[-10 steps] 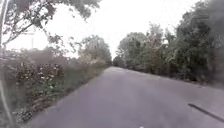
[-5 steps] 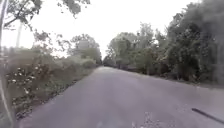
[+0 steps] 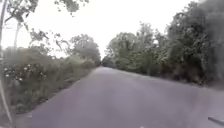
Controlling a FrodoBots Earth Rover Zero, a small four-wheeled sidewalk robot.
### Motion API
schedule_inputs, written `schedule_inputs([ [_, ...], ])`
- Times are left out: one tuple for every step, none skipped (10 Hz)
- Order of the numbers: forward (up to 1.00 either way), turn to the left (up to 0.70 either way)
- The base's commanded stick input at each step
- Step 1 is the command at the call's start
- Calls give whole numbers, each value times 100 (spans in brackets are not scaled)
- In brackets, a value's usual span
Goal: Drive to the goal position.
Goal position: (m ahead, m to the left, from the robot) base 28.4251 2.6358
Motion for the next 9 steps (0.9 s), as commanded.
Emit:
schedule_inputs([
  [70,1],
  [70,1],
  [70,1],
  [70,7],
  [70,19],
  [70,31],
  [70,4],
  [70,1],
  [70,1],
])
